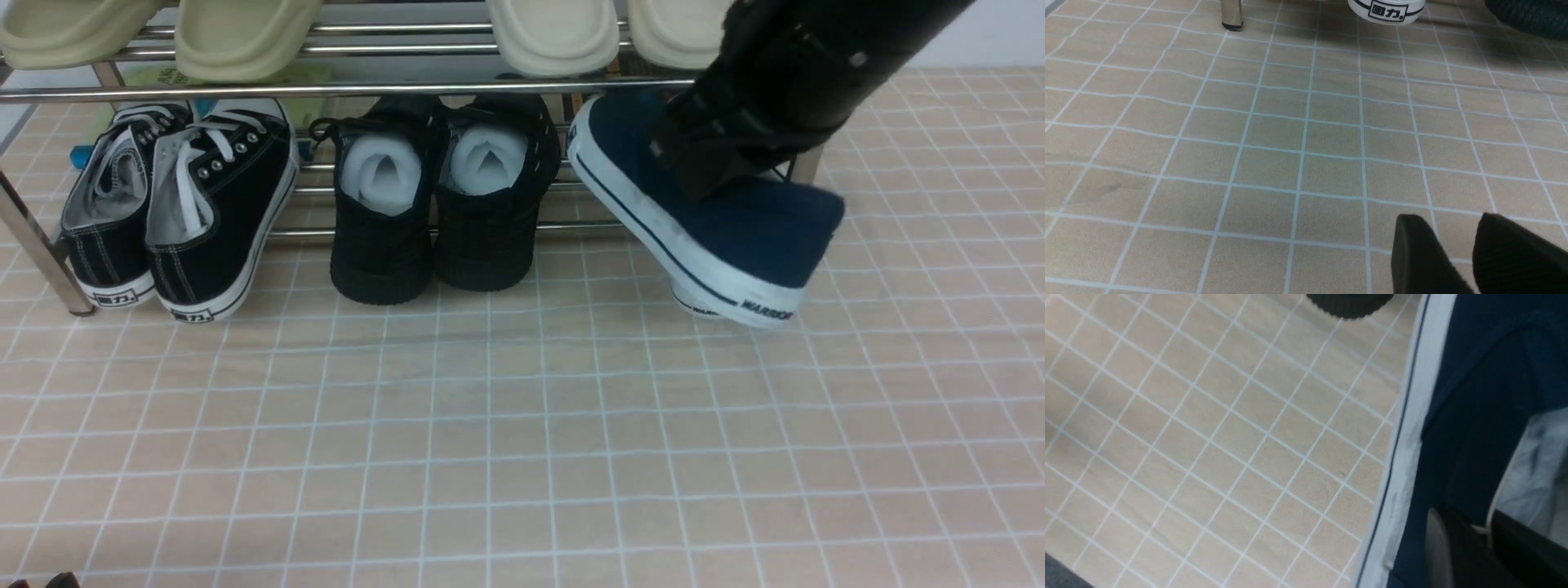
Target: Take the shoes off the shelf from the light coffee tablecloth by hand.
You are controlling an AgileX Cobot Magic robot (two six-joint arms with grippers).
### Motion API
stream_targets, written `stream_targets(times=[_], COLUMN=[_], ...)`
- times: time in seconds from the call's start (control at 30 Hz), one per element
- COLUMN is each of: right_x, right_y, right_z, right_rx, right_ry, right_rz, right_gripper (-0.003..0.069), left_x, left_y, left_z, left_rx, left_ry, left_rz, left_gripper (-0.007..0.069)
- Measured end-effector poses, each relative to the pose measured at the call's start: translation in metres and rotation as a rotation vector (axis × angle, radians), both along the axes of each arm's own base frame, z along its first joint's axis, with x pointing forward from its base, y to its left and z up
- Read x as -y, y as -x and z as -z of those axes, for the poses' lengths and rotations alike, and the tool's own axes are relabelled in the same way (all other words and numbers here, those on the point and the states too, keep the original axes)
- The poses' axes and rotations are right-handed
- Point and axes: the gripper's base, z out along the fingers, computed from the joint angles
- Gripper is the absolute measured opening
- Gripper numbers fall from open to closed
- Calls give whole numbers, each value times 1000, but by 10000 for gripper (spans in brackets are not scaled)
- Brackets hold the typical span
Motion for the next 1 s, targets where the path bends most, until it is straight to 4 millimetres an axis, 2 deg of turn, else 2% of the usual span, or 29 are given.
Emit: stream_targets(times=[0.17,0.3,0.4,0.47,0.5,0.63,0.73,0.8,1.0], right_x=[4,6,6,3,2,-14,-26,-35,-58], right_y=[18,32,43,52,55,75,81,81,60], right_z=[-15,-9,7,28,31,70,83,89,113], right_rx=[-6,-69,-153,-236,-252,-350,-344,-312,-191], right_ry=[-81,-119,-132,-110,-105,-44,-39,-37,-21], right_rz=[-35,-52,-66,-68,-71,-83,-67,-46,70], right_gripper=[52,52,52,52,52,52,52,52,52], left_x=[0,0,0,0,0,0,0,0,0], left_y=[0,0,0,0,0,0,0,0,0], left_z=[0,0,0,0,0,0,0,0,0], left_rx=[0,0,0,0,0,0,0,0,0], left_ry=[0,0,0,0,0,0,0,0,0], left_rz=[0,0,0,0,0,0,0,0,0], left_gripper=[239,239,239,239,239,239,239,239,239])
